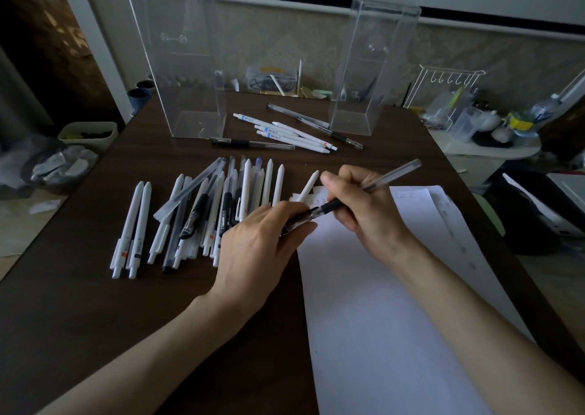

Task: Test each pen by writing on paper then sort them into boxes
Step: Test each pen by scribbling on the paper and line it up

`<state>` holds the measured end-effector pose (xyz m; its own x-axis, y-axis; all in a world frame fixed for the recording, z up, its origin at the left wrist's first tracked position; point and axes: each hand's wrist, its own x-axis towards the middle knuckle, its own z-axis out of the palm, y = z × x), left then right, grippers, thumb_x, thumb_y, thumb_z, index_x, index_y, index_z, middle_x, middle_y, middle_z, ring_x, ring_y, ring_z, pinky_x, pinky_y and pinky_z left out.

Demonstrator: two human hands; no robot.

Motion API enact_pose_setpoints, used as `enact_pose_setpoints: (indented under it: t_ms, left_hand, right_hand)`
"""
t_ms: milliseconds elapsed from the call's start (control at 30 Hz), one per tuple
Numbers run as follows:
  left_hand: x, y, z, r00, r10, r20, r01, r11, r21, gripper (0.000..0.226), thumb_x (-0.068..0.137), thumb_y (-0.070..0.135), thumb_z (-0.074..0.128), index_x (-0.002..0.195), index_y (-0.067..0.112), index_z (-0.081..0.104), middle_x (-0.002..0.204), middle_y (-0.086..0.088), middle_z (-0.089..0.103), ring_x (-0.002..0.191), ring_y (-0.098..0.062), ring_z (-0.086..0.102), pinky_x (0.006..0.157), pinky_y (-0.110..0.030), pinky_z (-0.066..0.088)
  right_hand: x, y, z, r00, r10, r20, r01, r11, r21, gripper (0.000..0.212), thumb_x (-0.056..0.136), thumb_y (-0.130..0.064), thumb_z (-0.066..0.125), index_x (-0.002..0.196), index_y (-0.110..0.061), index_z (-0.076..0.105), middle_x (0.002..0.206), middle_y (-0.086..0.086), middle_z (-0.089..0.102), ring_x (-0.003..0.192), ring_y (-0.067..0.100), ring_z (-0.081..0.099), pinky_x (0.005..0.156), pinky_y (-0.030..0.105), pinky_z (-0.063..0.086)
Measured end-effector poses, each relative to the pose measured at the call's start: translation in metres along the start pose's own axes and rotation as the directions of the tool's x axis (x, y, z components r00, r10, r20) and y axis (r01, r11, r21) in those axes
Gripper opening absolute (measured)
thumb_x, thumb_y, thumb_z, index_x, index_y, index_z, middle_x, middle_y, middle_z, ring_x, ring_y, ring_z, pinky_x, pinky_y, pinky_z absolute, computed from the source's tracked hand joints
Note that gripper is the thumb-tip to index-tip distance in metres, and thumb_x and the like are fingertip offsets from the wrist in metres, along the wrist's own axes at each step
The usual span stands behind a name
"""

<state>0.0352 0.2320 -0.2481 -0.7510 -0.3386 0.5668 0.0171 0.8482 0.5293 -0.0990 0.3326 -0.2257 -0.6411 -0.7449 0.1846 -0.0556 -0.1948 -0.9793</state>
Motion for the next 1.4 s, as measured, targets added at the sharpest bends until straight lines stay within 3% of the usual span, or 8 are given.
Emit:
enact_pose_setpoints:
  t_ms: [200, 333, 500, 600, 700, 867, 1000, 1400]
  left_hand:
    - [-0.001, -0.001, 0.001, 0.997, 0.062, 0.044, -0.057, 0.992, -0.11, 0.032, 0.092, 0.031, 0.043, 0.1, 0.009, 0.064, 0.085, 0.004, 0.067, 0.075, -0.006, 0.062, 0.062, -0.028, 0.053]
    - [-0.003, -0.003, 0.001, 0.998, 0.058, 0.0, -0.058, 0.996, -0.07, 0.03, 0.092, 0.027, 0.044, 0.1, 0.007, 0.064, 0.084, 0.002, 0.067, 0.073, -0.006, 0.062, 0.066, -0.021, 0.05]
    - [0.0, 0.0, 0.001, 0.999, 0.008, -0.036, -0.003, 0.989, 0.147, 0.029, 0.092, 0.03, 0.043, 0.103, 0.01, 0.062, 0.071, 0.003, 0.065, 0.062, -0.011, 0.06, 0.057, -0.029, 0.049]
    - [0.004, -0.008, -0.009, 0.995, -0.069, -0.073, 0.092, 0.912, 0.4, 0.034, 0.089, 0.032, 0.037, 0.107, 0.016, 0.062, 0.065, 0.005, 0.065, 0.066, -0.017, 0.061, 0.068, -0.032, 0.038]
    - [0.001, -0.014, -0.019, 0.985, -0.134, -0.104, 0.169, 0.821, 0.545, 0.025, 0.086, 0.032, 0.044, 0.088, 0.021, 0.066, 0.068, 0.006, 0.065, 0.073, -0.02, 0.06, 0.073, -0.035, 0.031]
    - [-0.003, -0.019, -0.022, 0.988, -0.151, 0.023, 0.103, 0.773, 0.625, 0.036, 0.078, 0.043, 0.062, 0.107, 0.023, 0.064, 0.112, -0.007, 0.058, 0.102, -0.027, 0.055, 0.083, -0.045, 0.041]
    - [-0.003, -0.028, -0.026, 0.962, -0.221, 0.159, 0.086, 0.8, 0.595, 0.056, 0.085, 0.057, 0.037, 0.133, 0.029, 0.047, 0.139, -0.002, 0.045, 0.13, -0.024, 0.041, 0.103, -0.057, 0.029]
    - [-0.011, -0.057, -0.056, 0.94, -0.315, 0.127, 0.187, 0.791, 0.583, 0.069, 0.082, 0.063, 0.019, 0.135, 0.028, 0.045, 0.14, -0.004, 0.045, 0.13, -0.024, 0.041, 0.107, -0.054, 0.021]
  right_hand:
    - [-0.001, 0.004, 0.019, 0.997, 0.056, -0.052, -0.055, 0.998, 0.013, 0.041, 0.087, -0.012, 0.062, 0.054, -0.008, 0.04, 0.044, -0.004, 0.048, 0.037, 0.018, 0.036, 0.041, 0.019, 0.026]
    - [0.003, 0.009, 0.026, 0.997, 0.056, -0.051, -0.055, 0.998, 0.018, 0.045, 0.079, -0.03, 0.067, 0.061, 0.005, 0.047, 0.058, 0.018, 0.048, 0.053, 0.048, 0.04, 0.054, 0.047, 0.037]
    - [0.004, 0.001, 0.029, 0.991, 0.13, -0.038, -0.134, 0.984, -0.121, 0.056, 0.076, -0.064, 0.046, 0.076, -0.01, 0.06, 0.056, 0.007, 0.049, 0.046, 0.011, 0.043, 0.043, 0.018, 0.032]
    - [0.008, 0.008, 0.018, 0.983, 0.074, -0.17, -0.119, 0.954, -0.274, 0.048, 0.088, -0.055, 0.04, 0.102, -0.012, 0.058, 0.072, 0.001, 0.058, 0.059, 0.003, 0.05, 0.053, 0.016, 0.038]
    - [0.011, 0.023, 0.002, 0.977, -0.136, -0.167, -0.014, 0.732, -0.681, 0.011, 0.094, -0.021, 0.053, 0.101, -0.015, 0.06, 0.091, -0.003, 0.059, 0.082, 0.001, 0.054, 0.067, 0.012, 0.041]
    - [0.015, 0.035, 0.004, 0.992, -0.123, 0.014, 0.067, 0.437, -0.897, 0.024, 0.093, -0.018, 0.052, 0.115, -0.013, 0.063, 0.104, 0.004, 0.059, 0.1, 0.021, 0.049, 0.083, 0.028, 0.039]
    - [0.017, 0.029, 0.026, 0.978, -0.1, 0.185, 0.21, 0.369, -0.905, 0.03, 0.094, -0.017, 0.051, 0.122, -0.013, 0.063, 0.107, 0.005, 0.06, 0.099, 0.023, 0.046, 0.085, 0.029, 0.036]
    - [0.048, 0.024, 0.06, 0.967, -0.101, 0.234, 0.254, 0.441, -0.861, 0.029, 0.095, -0.019, 0.052, 0.122, -0.019, 0.063, 0.115, 0.002, 0.064, 0.108, 0.019, 0.048, 0.091, 0.029, 0.036]
